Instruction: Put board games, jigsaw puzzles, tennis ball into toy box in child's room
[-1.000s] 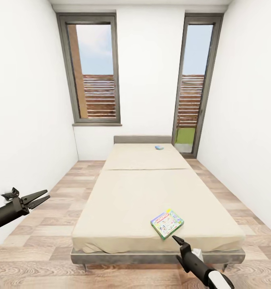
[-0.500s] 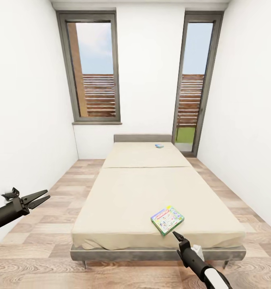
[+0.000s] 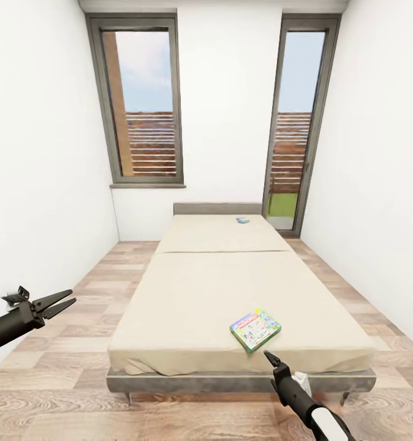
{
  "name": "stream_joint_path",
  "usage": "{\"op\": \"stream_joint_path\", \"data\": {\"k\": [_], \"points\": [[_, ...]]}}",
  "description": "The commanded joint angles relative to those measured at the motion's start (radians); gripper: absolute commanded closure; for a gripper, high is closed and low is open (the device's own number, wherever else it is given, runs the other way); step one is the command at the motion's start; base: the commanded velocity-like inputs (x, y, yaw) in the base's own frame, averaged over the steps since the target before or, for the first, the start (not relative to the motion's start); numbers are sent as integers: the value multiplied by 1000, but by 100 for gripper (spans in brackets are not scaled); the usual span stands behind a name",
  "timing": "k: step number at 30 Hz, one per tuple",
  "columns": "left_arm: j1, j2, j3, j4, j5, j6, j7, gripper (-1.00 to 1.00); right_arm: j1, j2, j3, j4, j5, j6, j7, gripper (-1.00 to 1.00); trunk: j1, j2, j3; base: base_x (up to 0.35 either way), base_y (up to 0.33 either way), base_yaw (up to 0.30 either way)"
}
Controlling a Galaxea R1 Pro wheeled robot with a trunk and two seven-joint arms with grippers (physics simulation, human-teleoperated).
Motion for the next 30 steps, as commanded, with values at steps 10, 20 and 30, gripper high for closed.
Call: {"op": "stream_joint_path", "data": {"k": [10, 20, 30], "points": [[-1, 0, 0, -1, 0, 11, -4, -100, -1, -2, -6, -1, -9, 11, 2, -100, 15, -29, -14, 0, 0, 0], [0, 0, 3, -10, 0, 10, -4, -100, -2, -1, -6, -2, -9, 13, 2, -100, 15, -29, -14, 9, 5, 0], [1, 0, 4, -18, 0, 10, -4, -100, -5, -3, -6, -2, -9, 15, 57, -100, 15, -29, -14, 114, 71, 0]]}}
